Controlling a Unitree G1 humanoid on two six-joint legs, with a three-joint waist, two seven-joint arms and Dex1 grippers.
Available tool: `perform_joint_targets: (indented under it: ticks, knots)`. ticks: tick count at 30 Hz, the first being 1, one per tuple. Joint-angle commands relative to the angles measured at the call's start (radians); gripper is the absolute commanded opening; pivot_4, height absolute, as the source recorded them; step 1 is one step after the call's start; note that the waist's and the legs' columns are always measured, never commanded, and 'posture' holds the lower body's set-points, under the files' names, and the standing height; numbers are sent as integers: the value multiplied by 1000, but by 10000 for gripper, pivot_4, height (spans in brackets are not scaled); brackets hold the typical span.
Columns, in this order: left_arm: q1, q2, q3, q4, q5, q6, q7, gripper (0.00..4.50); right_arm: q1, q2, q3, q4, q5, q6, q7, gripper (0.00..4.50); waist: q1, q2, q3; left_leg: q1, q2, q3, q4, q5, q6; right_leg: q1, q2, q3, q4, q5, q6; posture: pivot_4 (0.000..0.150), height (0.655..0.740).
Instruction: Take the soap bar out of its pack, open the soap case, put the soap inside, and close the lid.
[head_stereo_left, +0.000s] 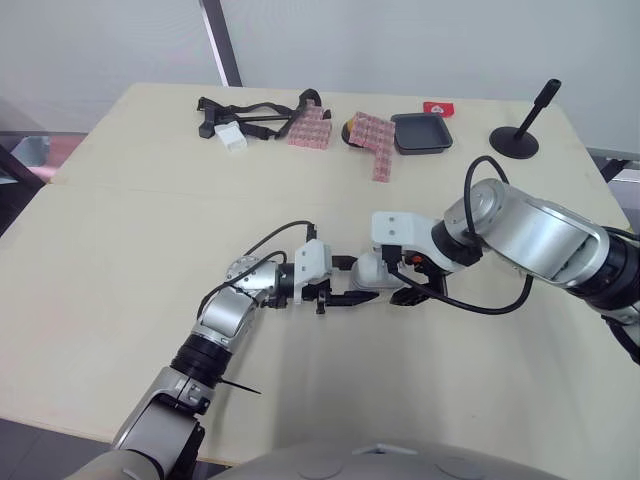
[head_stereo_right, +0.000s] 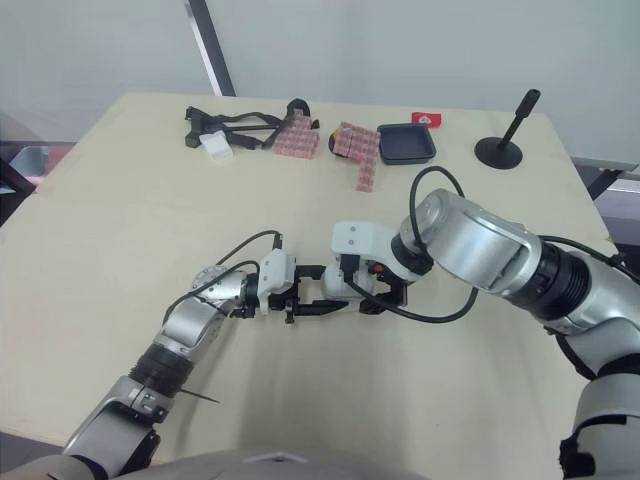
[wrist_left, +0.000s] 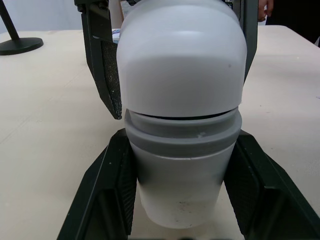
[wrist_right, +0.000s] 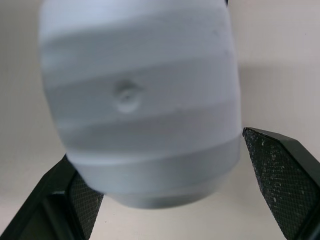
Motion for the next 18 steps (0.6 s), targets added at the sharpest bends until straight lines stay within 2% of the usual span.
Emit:
perform_joint_targets:
  ticks: [1, 9, 14, 18]
  knots:
    - [3, 6, 2, -17, -5, -3, -2, 19098, -1, -28, -53, -44, 11, 6, 7, 43662, 0, 0, 0, 0, 0, 0, 0, 0, 0, 0, 0, 0, 0, 0, 0, 1500, 7374]
    - [7, 8, 2, -17, -5, -8, -4, 19098, 129, -120, -169, -88, 40, -33, 6, 43662, 3, 0, 0, 0, 0, 0, 1, 0, 0, 0, 0, 1, 1, 0, 0, 1500, 7374]
    - [14, 16, 7, -22, -13, -12, -13, 19098, 333, -191, -361, -80, 71, -134, -8, 43662, 8, 0, 0, 0, 0, 1, 1, 0, 0, 0, 0, 2, 0, 0, 0, 1500, 7374]
    - [15, 24, 8, -22, -20, -12, -18, 19098, 551, -149, -591, -58, 99, -307, -43, 43662, 8, 0, 0, 0, 1, 2, 1, 0, 0, -1, 0, 3, -2, 0, 0, 1500, 7374]
